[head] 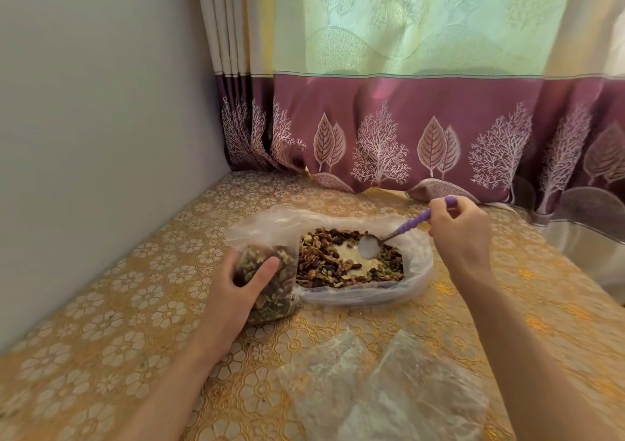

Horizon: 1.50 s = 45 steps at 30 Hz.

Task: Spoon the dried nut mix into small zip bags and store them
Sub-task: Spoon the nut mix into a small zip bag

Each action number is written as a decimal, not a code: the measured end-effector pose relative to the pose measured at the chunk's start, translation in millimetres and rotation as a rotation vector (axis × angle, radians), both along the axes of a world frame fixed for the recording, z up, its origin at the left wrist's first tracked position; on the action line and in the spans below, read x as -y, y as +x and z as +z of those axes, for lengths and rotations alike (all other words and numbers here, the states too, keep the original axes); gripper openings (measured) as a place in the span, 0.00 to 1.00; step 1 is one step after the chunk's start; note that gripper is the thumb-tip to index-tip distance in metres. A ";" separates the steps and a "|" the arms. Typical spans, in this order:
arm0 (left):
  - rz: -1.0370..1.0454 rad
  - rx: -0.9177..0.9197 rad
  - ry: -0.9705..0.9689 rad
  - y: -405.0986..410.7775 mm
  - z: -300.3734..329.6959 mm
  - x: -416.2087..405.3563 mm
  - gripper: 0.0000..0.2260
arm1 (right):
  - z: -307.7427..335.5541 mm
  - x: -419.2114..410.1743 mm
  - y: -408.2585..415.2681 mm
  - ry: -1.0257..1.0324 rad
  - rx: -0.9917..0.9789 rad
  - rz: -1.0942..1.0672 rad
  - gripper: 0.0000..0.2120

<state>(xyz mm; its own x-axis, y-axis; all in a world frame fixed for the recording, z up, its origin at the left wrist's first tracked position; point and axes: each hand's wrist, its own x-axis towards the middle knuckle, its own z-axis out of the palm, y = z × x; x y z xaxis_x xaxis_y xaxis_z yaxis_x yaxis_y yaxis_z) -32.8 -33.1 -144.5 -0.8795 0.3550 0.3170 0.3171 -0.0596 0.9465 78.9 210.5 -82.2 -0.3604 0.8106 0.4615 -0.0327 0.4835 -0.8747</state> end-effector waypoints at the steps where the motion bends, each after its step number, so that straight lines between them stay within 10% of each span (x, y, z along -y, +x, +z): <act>1: 0.001 -0.001 -0.004 -0.3 0.0 0.1 0.18 | -1.3 -1.2 0.1 0.018 0.007 -0.014 0.09; 18: -0.015 0.008 -0.038 -5.0 -3.4 0.7 0.14 | -21.6 -8.9 -4.0 -0.204 0.062 0.015 0.22; 45: -0.072 0.020 -0.100 -3.8 -4.0 1.3 0.20 | -4.9 14.9 -9.8 -0.617 -0.162 0.213 0.11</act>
